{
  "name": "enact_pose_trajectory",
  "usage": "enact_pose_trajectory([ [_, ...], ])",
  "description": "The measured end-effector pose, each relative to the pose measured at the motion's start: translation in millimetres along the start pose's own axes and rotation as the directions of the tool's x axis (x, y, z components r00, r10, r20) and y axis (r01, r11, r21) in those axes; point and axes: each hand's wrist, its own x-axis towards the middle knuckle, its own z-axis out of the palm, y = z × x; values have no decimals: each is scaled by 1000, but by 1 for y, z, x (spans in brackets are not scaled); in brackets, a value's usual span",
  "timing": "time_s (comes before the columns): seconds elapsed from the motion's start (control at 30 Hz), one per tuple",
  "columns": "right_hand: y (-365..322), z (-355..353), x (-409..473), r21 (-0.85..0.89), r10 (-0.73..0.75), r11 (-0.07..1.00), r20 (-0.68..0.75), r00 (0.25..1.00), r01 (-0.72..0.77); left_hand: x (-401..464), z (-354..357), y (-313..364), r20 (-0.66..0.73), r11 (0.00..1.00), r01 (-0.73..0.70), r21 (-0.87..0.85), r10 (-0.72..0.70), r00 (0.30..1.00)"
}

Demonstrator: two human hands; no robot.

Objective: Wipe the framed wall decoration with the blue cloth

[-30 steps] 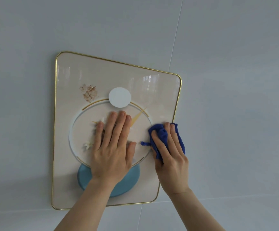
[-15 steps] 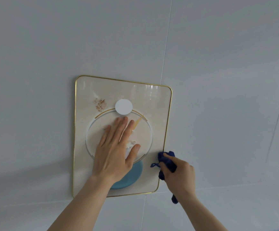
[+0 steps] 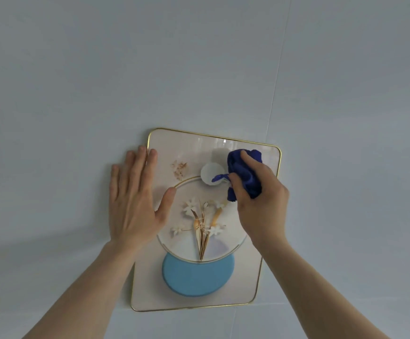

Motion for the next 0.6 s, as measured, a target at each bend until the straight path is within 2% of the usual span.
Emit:
enact_pose_trajectory([
  [0.1, 2, 31, 11, -74, -155, 985, 45, 987, 158, 1, 10, -11, 0, 999, -38, -18, 38, 999],
  [0.2, 14, 57, 14, -158, -189, 965, 130, 973, 208, -2, 19, -20, -22, 996, -86, -16, 85, 996],
  [0.3, 27, 80, 9, -222, -254, 939, 67, 965, 263, -3, 29, -23, -72, 995, -96, 22, 97, 993],
  [0.47, 30, 104, 6, -229, -338, 918, -27, 941, 324, -5, 37, -25, -126, 994, -112, 10, 112, 986],
  [0.6, 20, 121, 1, -218, -413, 881, 77, 908, 419, -5, 38, -25, -148, 993, -116, -3, 114, 982],
])
